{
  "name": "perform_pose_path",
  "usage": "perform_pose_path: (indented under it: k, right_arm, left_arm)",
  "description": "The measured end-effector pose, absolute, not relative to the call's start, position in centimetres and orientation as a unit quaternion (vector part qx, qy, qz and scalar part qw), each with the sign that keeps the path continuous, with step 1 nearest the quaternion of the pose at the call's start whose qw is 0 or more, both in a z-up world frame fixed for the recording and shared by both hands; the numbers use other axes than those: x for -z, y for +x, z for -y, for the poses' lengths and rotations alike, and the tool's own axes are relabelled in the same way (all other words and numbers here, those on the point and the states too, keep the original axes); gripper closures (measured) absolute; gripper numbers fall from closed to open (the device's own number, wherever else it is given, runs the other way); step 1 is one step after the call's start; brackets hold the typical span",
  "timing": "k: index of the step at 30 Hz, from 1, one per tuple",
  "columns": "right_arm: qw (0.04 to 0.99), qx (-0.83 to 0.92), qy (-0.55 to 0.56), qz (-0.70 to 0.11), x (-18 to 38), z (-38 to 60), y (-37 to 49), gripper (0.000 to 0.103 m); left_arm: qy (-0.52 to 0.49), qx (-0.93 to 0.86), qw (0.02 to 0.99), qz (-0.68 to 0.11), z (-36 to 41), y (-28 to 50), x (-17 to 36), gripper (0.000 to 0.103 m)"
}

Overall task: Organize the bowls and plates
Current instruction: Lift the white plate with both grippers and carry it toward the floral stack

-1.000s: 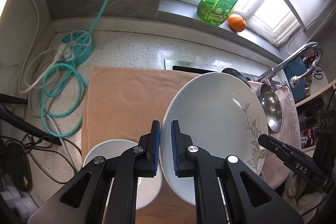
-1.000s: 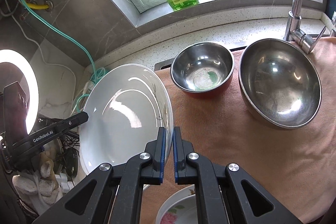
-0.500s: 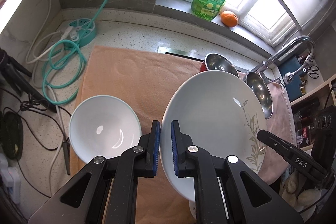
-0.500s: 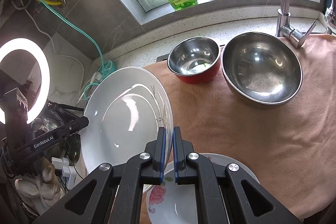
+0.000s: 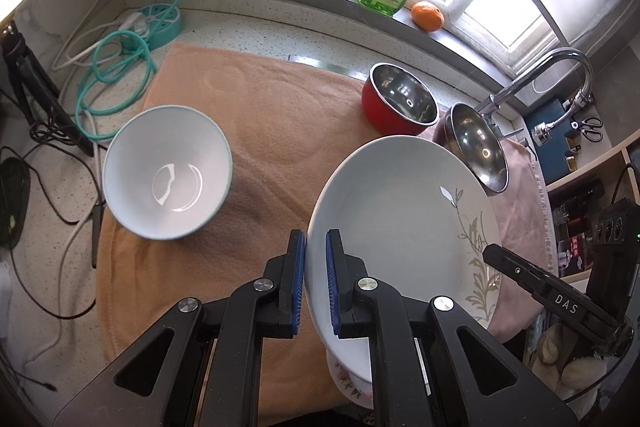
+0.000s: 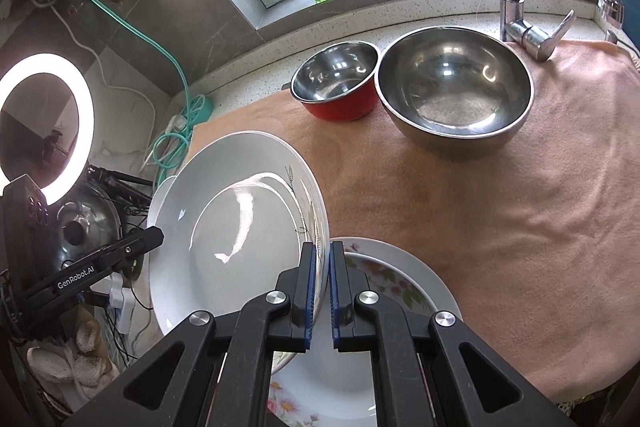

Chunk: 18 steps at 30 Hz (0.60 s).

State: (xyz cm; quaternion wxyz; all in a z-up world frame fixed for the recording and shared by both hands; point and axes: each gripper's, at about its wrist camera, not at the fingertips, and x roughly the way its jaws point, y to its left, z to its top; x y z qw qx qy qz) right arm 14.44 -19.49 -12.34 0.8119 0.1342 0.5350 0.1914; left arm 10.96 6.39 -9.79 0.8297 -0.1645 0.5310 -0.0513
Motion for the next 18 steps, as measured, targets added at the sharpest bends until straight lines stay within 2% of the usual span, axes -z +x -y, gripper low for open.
perform_pose_path:
  k: [18]
  right_arm:
    - [0.808, -0.176, 0.124, -0.549, 14.0, 23.2, 11.8, 0.097]
  left_arm:
    - [-0.171, 0.06, 0.816, -0.549, -2.8, 7.4, 11.7, 0.094]
